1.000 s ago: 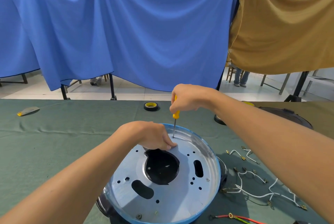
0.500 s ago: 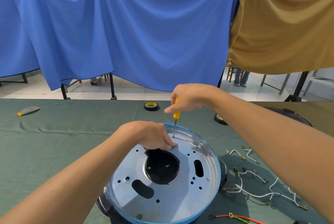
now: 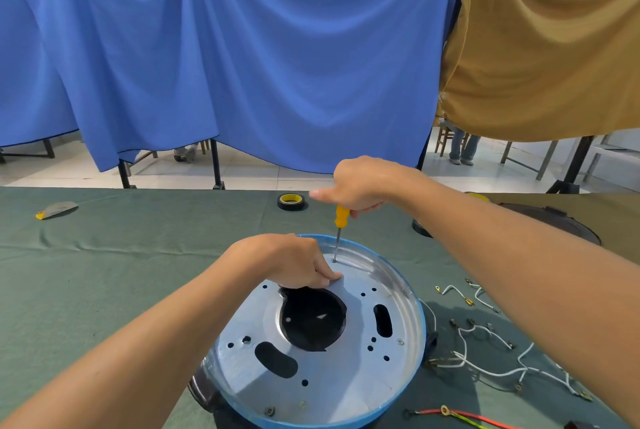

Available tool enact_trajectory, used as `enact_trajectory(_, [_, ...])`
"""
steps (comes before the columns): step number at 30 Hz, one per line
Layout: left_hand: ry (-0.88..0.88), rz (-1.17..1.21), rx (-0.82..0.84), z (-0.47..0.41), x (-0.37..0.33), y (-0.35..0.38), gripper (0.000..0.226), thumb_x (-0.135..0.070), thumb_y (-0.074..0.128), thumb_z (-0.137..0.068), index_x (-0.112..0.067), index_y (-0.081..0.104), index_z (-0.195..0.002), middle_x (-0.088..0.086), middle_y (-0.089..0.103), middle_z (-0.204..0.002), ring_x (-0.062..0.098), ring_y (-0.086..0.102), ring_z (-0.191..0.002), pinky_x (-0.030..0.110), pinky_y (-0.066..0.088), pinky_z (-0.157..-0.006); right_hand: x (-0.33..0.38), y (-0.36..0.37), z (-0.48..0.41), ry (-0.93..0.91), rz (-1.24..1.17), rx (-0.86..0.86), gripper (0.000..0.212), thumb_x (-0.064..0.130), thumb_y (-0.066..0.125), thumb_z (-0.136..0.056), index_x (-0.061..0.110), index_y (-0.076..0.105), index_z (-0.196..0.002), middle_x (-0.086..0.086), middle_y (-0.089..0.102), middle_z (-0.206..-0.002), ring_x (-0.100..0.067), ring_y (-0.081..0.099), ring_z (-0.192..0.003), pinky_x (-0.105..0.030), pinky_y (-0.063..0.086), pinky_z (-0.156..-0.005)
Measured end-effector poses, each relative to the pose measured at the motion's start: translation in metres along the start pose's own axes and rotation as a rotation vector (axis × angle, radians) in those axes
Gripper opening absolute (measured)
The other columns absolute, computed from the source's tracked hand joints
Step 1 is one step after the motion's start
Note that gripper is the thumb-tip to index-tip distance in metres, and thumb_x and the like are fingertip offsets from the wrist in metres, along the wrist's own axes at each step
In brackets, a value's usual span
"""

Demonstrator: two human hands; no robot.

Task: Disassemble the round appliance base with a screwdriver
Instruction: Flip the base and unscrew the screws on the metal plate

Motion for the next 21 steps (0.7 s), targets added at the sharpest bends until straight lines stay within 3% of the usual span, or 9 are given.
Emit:
enact_trajectory(3, [0.007, 0.013, -0.034, 0.000, 0.003, 0.006, 0.038, -0.045, 0.036, -0.102, -0.049, 0.046, -0.139, -0.008, 0.044, -0.149, 0.022, 0.037, -0.135, 0.034, 0.032, -0.106, 0.001, 0.000, 0.001, -0.017, 0.073, -0.015, 0.036, 0.032, 0.061, -0.087, 0.014, 0.049, -0.058, 0.003, 0.051, -0.047, -0.017, 0.046, -0.050, -0.023, 0.031, -0.048])
enact_trajectory(7, [0.017, 0.005, -0.079, 0.000, 0.007, 0.019, 0.040, -0.047, 0.034, -0.102, -0.053, 0.036, -0.141, -0.010, 0.029, -0.157, 0.024, 0.017, -0.142, 0.044, 0.023, -0.110, 0.004, 0.002, 0.006, -0.121, 0.040, 0.060, 0.018, 0.028, 0.071, -0.084, 0.023, 0.058, -0.072, 0.006, 0.057, -0.074, -0.016, 0.055, -0.072, -0.025, 0.037, -0.052])
enact_trajectory(10, [0.018, -0.002, -0.097, -0.001, 0.007, 0.022, 0.041, -0.046, 0.033, -0.103, -0.052, 0.034, -0.143, -0.010, 0.022, -0.160, 0.025, 0.012, -0.144, 0.047, 0.019, -0.113, 0.002, 0.006, 0.005, -0.143, -0.039, 0.108, 0.013, 0.030, 0.074, -0.081, 0.025, 0.064, -0.075, 0.005, 0.064, -0.082, -0.022, 0.062, -0.084, -0.026, 0.044, -0.058])
enact_trajectory(11, [0.016, 0.001, -0.100, -0.002, 0.007, 0.022, 0.041, -0.046, 0.033, -0.103, -0.051, 0.034, -0.144, -0.010, 0.022, -0.160, 0.025, 0.012, -0.144, 0.047, 0.019, -0.112, 0.000, 0.005, 0.005, -0.124, -0.039, 0.103, 0.023, 0.041, 0.072, -0.081, 0.019, 0.065, -0.077, 0.001, 0.067, -0.079, -0.026, 0.063, -0.081, -0.026, 0.044, -0.058])
enact_trajectory(13, [0.012, 0.003, -0.102, -0.003, 0.007, 0.021, 0.041, -0.045, 0.032, -0.104, -0.049, 0.035, -0.144, -0.009, 0.024, -0.159, 0.026, 0.014, -0.142, 0.047, 0.021, -0.110, -0.004, 0.002, 0.006, -0.055, 0.003, 0.082, 0.056, 0.063, 0.056, -0.085, 0.011, 0.062, -0.066, 0.000, 0.064, -0.055, -0.022, 0.061, -0.057, -0.023, 0.039, -0.053])
enact_trajectory(15, [0.011, 0.010, -0.110, -0.005, 0.006, 0.020, 0.040, -0.044, 0.031, -0.104, -0.046, 0.038, -0.144, -0.005, 0.030, -0.157, 0.028, 0.019, -0.139, 0.046, 0.025, -0.106, -0.005, 0.001, 0.005, -0.037, 0.061, 0.064, 0.061, 0.059, 0.046, -0.092, 0.013, 0.056, -0.055, 0.003, 0.055, -0.043, -0.018, 0.050, -0.048, -0.025, 0.035, -0.049])
enact_trajectory(18, [0.001, 0.119, -0.168, -0.009, 0.006, 0.024, 0.038, -0.043, 0.035, -0.103, -0.043, 0.048, -0.139, 0.005, 0.048, -0.145, 0.025, 0.028, -0.136, 0.037, 0.033, -0.100, 0.001, -0.001, 0.007, -0.080, 0.084, 0.034, 0.036, 0.038, 0.062, -0.089, 0.014, 0.057, -0.063, 0.000, 0.053, -0.061, -0.020, 0.049, -0.061, -0.027, 0.036, -0.050])
enact_trajectory(21, [0.000, 0.179, -0.279, -0.011, 0.007, 0.029, 0.036, -0.044, 0.039, -0.101, -0.039, 0.057, -0.132, 0.011, 0.057, -0.132, 0.025, 0.037, -0.132, 0.045, 0.041, -0.102, 0.008, -0.002, 0.011, -0.135, -0.018, 0.074, 0.010, 0.029, 0.073, -0.081, 0.024, 0.067, -0.076, 0.006, 0.063, -0.079, -0.016, 0.058, -0.078, -0.029, 0.049, -0.063])
Point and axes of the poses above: each hand's wrist, its own z-axis away from the middle knuckle, its own y-axis out of the palm, x = y × z, the point moved 6 cm from there along -z, towards the middle knuckle
